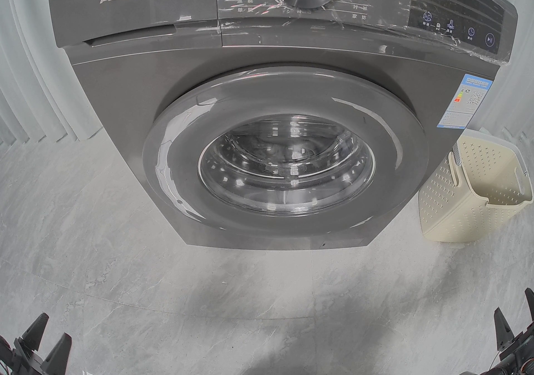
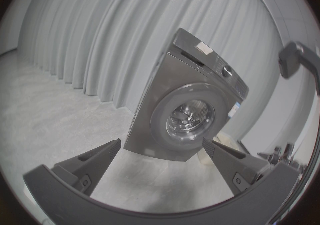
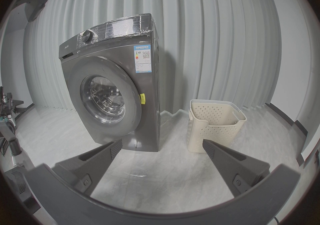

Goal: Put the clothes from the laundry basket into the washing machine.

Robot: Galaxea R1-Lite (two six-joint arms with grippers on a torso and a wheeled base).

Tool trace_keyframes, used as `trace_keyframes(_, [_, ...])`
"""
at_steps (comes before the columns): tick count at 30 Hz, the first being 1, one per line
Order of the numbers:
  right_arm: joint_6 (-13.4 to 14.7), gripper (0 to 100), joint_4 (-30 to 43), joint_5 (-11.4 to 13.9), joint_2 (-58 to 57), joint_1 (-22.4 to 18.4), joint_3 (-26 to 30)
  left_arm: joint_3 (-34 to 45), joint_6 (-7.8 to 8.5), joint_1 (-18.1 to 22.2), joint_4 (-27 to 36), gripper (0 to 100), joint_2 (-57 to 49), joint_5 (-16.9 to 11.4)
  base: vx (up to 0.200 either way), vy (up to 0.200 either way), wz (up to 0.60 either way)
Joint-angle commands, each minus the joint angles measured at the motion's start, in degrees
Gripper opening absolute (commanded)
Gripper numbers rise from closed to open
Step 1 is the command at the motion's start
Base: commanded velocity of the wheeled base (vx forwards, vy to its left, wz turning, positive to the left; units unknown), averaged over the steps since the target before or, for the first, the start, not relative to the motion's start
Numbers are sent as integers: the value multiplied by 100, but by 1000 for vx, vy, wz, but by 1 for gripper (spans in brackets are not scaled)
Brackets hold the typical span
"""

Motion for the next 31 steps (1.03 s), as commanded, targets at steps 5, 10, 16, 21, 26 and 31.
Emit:
trace_keyframes(5, [102, 100, -8, -70, -73, -1, 101, 101, 599, 18, -34, 100, -93, 1033, 0, 0, 0])
trace_keyframes(10, [76, 100, 0, -70, -73, -1, 101, 66, 2225, 9, 185, 100, -93, 2229, 0, 0, 0])
trace_keyframes(16, [50, 100, 9, -43, -73, -1, 101, -92, 2550, 0, 581, 100, -93, 2026, 0, 0, 0])
trace_keyframes(21, [58, 100, 9, -61, -73, -1, 101, 92, 2418, 0, 511, 100, -84, 1402, 0, 0, 0])
trace_keyframes(26, [67, 100, 9, -70, -73, -1, 101, 101, 2357, 9, 502, 100, -93, 1622, 0, 0, 0])
trace_keyframes(31, [58, 100, 0, -61, -73, -1, 101, 101, 2348, 0, 493, 100, -93, 1596, 0, 0, 0])
